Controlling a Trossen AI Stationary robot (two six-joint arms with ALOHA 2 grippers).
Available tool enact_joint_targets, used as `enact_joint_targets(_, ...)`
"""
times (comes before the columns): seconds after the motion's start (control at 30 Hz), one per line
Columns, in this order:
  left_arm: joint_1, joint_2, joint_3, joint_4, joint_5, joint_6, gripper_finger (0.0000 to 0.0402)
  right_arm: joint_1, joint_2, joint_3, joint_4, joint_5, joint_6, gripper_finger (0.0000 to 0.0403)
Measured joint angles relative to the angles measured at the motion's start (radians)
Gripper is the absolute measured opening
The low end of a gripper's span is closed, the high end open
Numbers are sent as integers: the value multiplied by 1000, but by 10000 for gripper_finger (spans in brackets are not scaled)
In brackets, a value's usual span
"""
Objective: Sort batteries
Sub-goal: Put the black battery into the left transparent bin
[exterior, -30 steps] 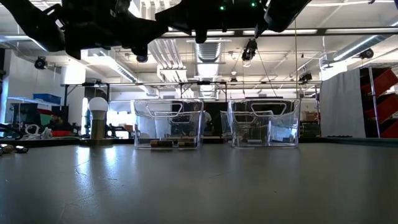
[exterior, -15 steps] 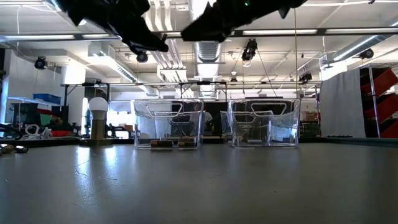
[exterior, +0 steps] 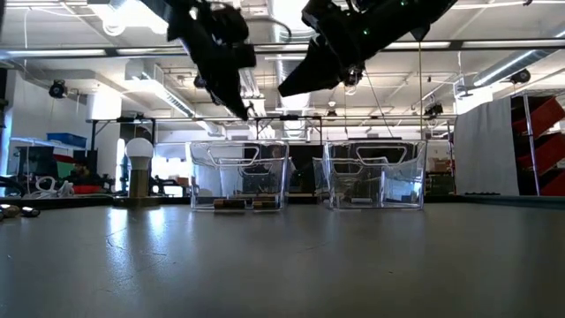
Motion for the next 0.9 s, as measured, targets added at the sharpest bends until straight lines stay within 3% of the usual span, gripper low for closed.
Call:
enact_joint_targets(0.3, 34, 205, 66, -41, -59, -56, 20, 24, 1, -15, -35, 1, -6, 114)
enact_joint_targets(0.47, 28, 256, 62, -32, -128, -107, 19, 58, -1, -15, -36, -2, -41, 99)
enact_joint_targets(0.9, 20, 381, 84, -19, -130, -149, 19, 62, -1, -15, -30, -1, -31, 63)
